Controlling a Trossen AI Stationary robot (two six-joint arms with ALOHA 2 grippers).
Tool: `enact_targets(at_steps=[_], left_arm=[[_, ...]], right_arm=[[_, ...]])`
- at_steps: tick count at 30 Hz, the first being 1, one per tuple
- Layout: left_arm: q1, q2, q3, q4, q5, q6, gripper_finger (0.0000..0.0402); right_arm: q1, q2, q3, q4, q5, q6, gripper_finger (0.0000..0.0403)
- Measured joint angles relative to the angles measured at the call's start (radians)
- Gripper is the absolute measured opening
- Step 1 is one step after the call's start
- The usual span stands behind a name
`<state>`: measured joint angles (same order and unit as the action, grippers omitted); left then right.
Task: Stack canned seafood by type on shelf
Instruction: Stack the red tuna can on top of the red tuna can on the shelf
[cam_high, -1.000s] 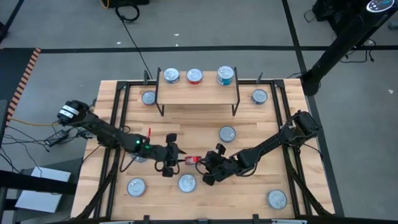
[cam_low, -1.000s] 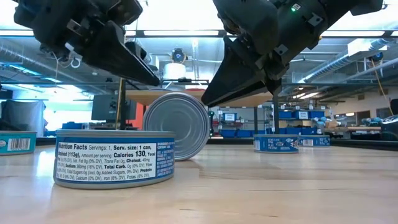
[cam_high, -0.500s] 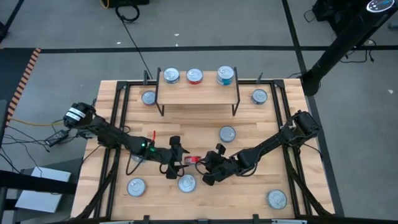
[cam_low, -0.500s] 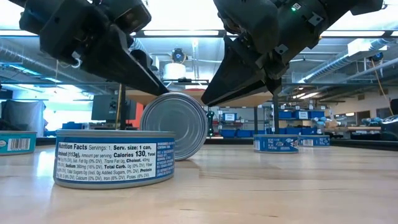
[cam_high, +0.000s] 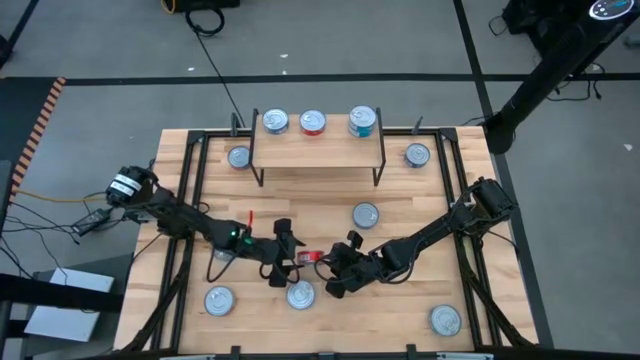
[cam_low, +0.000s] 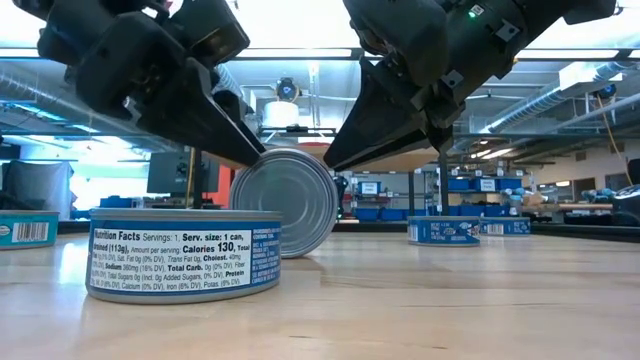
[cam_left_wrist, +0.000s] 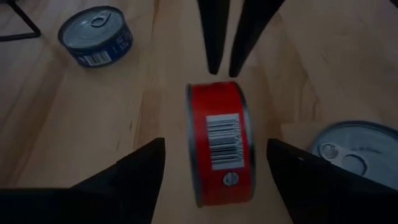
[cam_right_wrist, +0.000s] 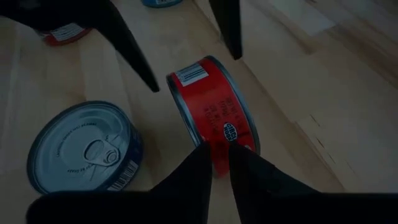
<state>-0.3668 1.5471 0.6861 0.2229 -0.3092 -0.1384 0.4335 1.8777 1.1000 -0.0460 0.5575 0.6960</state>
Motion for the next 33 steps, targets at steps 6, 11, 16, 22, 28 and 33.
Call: enact_targets(at_steps=[6, 11, 16, 22, 28, 33], left_arm=[[0.025, 0.020, 0.000, 0.003, 0.027, 0.002, 0.0283], [0.034, 0.044, 0.005, 0.015, 0.047, 0.002, 0.0265], [0.034, 0.045, 0.044, -0.024, 0.053, 0.004, 0.0226], [0.019, 0.045, 0.092, -0.102, 0.060, 0.033, 0.0172], [-0.010, 0.041, 0.161, -0.266, -0.053, 0.065, 0.0150], [-0.045, 0.041, 0.247, -0.434, -0.288, 0.087, 0.0150]], right_arm=[[0.000, 0.000, 0.000, 0.000, 0.000, 0.000, 0.0066], [0.000, 0.000, 0.000, -0.001, 0.000, 0.000, 0.0065], [0.000, 0.000, 0.000, -0.001, 0.000, -0.001, 0.0065], [0.000, 0.000, 0.000, -0.001, 0.000, -0.010, 0.0065], [0.008, 0.000, 0.000, -0.001, 0.000, -0.016, 0.0065], [0.027, -0.005, 0.000, -0.014, -0.001, -0.035, 0.0065]])
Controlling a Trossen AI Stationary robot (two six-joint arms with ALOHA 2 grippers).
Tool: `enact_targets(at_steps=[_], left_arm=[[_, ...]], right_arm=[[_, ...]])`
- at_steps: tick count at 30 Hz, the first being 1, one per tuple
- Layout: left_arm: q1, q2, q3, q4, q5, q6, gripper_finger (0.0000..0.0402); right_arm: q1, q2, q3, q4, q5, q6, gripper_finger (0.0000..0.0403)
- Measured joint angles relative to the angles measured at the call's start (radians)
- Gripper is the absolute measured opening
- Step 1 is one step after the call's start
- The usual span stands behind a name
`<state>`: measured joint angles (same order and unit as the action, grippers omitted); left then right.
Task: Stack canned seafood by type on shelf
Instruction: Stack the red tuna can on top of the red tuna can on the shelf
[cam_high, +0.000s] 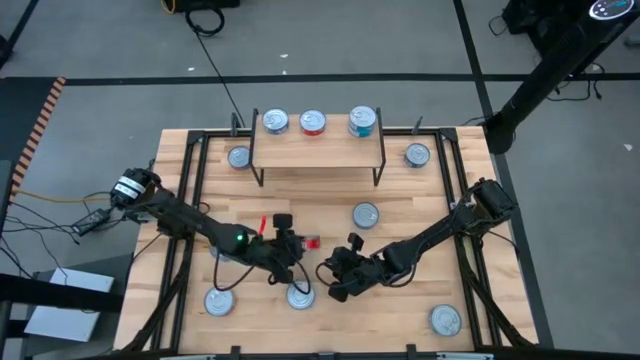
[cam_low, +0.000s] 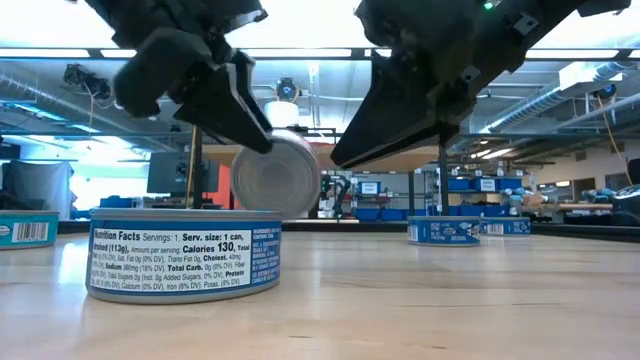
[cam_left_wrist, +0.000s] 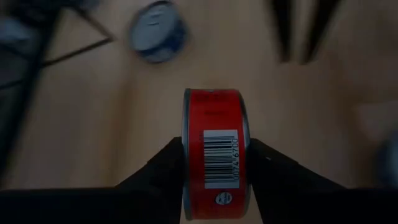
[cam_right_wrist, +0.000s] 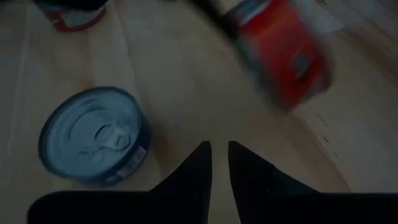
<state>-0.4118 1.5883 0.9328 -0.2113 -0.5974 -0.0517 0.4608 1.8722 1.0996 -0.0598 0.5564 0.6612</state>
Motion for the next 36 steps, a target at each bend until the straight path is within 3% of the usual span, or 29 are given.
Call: enact_targets(at_steps=[8, 11, 24, 31, 36], left_arm=[[0.020, -0.001, 0.162, -0.121, -0.389, 0.237, 0.0150], [0.066, -0.001, 0.214, -0.119, -0.456, 0.380, 0.0150], [0.446, -0.001, 0.277, -0.035, -0.444, 0.730, 0.0150], [0.614, 0.004, 0.274, 0.196, -0.145, 0.891, 0.0150], [0.698, 0.014, 0.273, 0.269, -0.048, 0.963, 0.0150]], right_arm=[[0.021, -0.013, 0.000, -0.024, 0.000, -0.001, 0.0065], [0.022, -0.014, 0.000, -0.049, 0.001, 0.017, 0.0065], [0.022, -0.014, 0.000, -0.071, 0.012, 0.019, 0.0065], [0.022, -0.014, 0.000, -0.071, 0.021, 0.016, 0.0065], [0.022, -0.014, 0.000, -0.073, 0.021, 0.014, 0.0065]])
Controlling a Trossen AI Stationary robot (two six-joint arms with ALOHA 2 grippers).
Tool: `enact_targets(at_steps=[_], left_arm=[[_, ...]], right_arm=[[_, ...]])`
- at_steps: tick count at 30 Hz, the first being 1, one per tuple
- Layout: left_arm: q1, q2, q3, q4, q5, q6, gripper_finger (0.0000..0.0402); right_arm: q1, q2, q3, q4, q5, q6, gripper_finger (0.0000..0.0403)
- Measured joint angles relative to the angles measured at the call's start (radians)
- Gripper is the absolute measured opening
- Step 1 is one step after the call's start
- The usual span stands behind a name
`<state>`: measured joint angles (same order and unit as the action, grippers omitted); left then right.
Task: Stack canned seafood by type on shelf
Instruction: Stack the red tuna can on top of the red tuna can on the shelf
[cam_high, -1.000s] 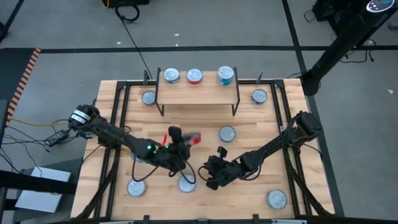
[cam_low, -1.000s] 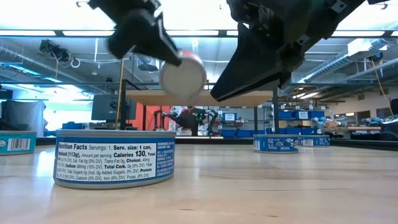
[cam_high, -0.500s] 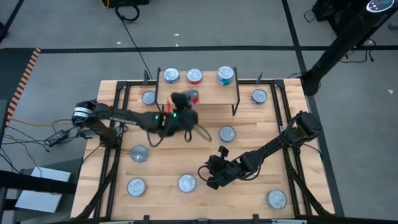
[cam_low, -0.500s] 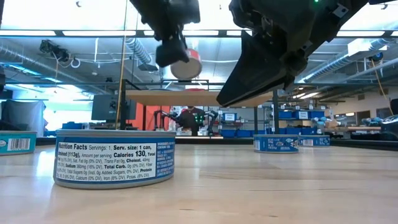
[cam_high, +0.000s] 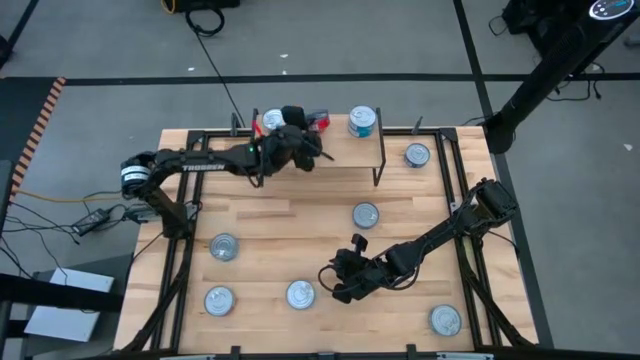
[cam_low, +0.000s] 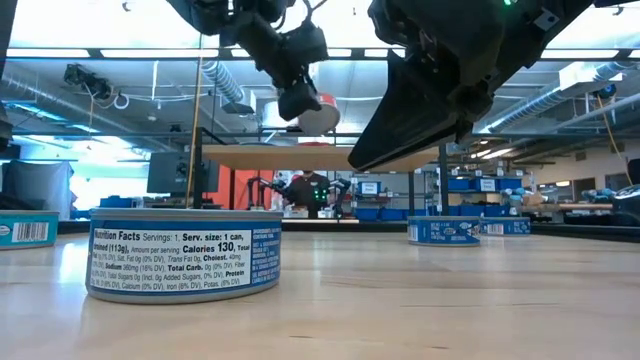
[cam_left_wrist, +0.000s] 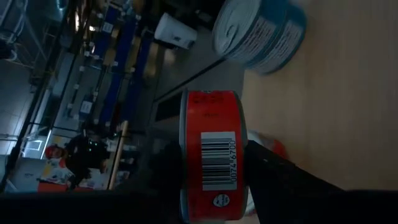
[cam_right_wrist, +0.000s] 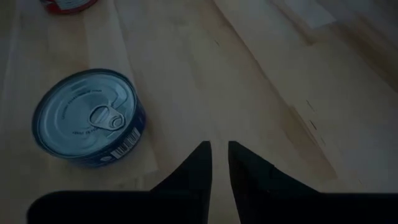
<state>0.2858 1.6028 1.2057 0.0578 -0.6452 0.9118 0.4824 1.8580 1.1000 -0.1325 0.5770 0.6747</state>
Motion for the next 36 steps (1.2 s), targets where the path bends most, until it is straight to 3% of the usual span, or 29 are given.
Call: enact_targets(at_steps=[8, 17, 26, 36], left_arm=[[0.080, 0.031, 0.000, -0.002, 0.087, 0.051, 0.0150], [0.110, 0.100, 0.002, 0.074, 0.074, 0.107, 0.0150], [0.108, 0.108, 0.000, 0.077, 0.015, 0.099, 0.0226], [0.102, 0.107, 0.001, 0.011, -0.020, 0.095, 0.0235]], right_arm=[[0.000, 0.000, 0.000, -0.002, 0.007, -0.014, 0.0065], [-0.001, 0.000, 0.000, 0.003, 0.007, -0.013, 0.0065], [-0.001, 0.000, 0.000, 0.004, 0.007, -0.013, 0.0065], [-0.001, 0.000, 0.000, 0.004, 0.007, -0.013, 0.0065]])
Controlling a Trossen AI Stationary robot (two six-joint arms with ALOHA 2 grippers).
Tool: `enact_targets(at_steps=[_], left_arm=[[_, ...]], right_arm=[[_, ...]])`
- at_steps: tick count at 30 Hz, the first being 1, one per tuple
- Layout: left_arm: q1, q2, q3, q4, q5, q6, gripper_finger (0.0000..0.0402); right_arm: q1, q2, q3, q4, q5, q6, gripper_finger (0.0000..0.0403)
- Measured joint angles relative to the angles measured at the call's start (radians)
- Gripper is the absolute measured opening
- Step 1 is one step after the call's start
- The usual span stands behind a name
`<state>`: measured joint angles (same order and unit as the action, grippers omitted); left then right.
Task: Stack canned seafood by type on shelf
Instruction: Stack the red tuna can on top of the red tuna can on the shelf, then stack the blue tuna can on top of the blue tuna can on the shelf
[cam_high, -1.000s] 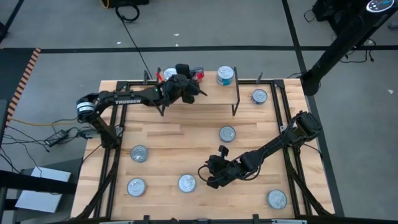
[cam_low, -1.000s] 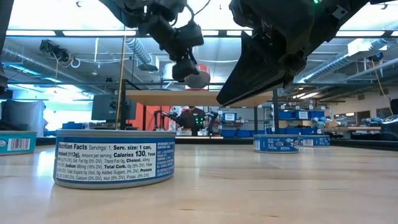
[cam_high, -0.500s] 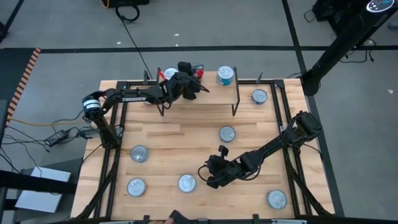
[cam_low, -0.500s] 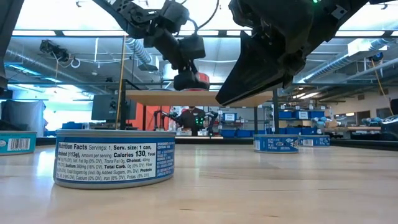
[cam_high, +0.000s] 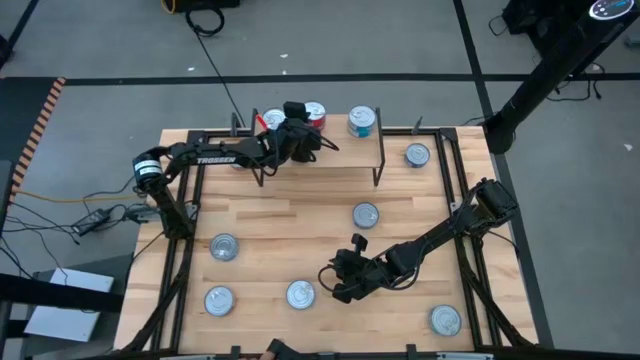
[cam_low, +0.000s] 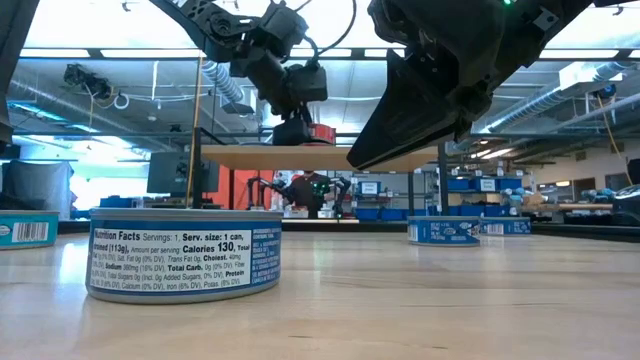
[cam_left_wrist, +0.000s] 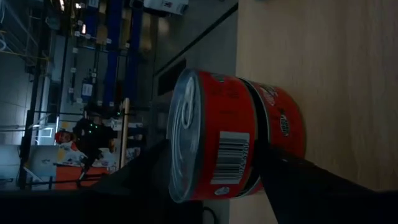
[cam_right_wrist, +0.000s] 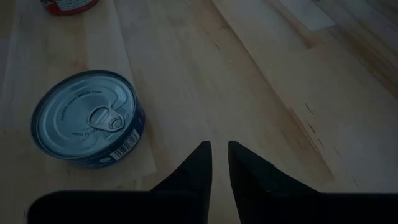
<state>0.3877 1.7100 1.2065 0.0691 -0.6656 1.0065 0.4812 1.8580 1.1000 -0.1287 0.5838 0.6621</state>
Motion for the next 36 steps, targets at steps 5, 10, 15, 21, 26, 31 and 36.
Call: enact_targets(at_steps=[5, 10, 15, 21, 26, 31, 36], left_arm=[[-0.010, -0.001, 0.005, -0.033, -0.010, 0.003, 0.0236], [-0.019, -0.001, 0.054, -0.141, -0.022, -0.051, 0.0237], [-0.023, 0.000, 0.123, -0.223, -0.019, -0.138, 0.0237], [-0.028, 0.000, 0.132, -0.285, -0.021, -0.151, 0.0237], [-0.028, 0.000, 0.132, -0.334, -0.020, -0.176, 0.0237], [-0.035, -0.008, 0.132, -0.341, -0.044, -0.160, 0.0237], [-0.043, -0.060, 0.129, -0.384, 0.064, -0.357, 0.0212]], right_arm=[[0.000, 0.000, 0.000, 0.000, 0.000, 0.000, 0.0065], [0.000, 0.000, 0.000, 0.000, 0.000, 0.000, 0.0065], [0.000, 0.000, 0.000, 0.000, 0.000, 0.000, 0.0065], [0.000, 0.000, 0.000, 0.000, 0.000, 0.000, 0.0065], [0.000, 0.000, 0.000, 0.000, -0.001, 0.000, 0.0065], [0.000, 0.000, 0.000, 0.000, -0.001, 0.000, 0.0065], [0.001, 0.000, 0.000, 0.002, -0.020, 0.018, 0.0065]])
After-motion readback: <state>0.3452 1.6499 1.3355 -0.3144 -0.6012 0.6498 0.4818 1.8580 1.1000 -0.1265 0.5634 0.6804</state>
